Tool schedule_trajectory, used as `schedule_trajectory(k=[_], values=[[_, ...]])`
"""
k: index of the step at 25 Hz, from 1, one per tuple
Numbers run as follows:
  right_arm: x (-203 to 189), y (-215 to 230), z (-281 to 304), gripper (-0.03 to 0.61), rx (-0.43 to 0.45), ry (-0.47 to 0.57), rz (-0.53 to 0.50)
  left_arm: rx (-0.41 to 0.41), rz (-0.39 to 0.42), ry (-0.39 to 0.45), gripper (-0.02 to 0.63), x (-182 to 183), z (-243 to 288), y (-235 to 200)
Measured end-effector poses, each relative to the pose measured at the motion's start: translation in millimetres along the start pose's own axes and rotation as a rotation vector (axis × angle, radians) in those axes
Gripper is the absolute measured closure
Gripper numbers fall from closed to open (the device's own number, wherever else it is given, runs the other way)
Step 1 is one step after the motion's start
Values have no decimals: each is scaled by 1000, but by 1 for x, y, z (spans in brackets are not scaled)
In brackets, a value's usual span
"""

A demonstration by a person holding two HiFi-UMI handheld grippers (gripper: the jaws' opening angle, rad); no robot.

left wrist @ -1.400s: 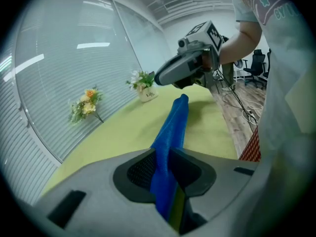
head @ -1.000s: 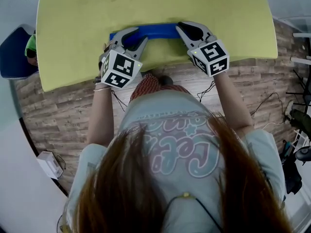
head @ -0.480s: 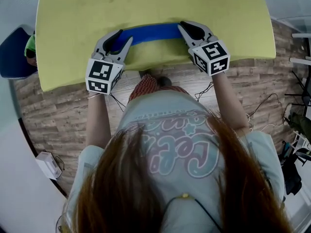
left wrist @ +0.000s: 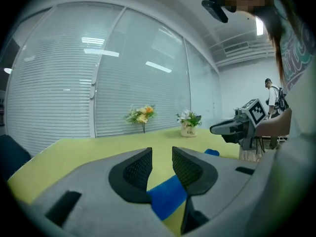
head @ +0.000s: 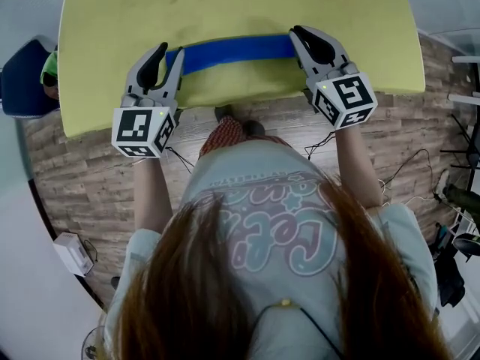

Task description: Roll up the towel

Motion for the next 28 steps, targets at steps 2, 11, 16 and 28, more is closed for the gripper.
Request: schedule_trajectory(k=[2,11,16,28], values=[[14,-1,-5,541,1,44,-13,1,5,21,495,11,-2,6],[70,-13,-34,541,27,221,-69,-13,-20,184,495,67,-22,34],[89,-21,-51,549,41,286,-87,-35,-84,264,497,91,-38,51],[108,-32,-77,572,76,372,-103,11,-15,331,497,101,-59,81]])
Point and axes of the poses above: the fingertips, and each gripper's own axes: z forward along the fingers, y to its right, x out of its top, the point moved 7 cm from there along -z, backward along the fingers, and after that the axes turned 2 degrees about -z, right-handed, at the moved point
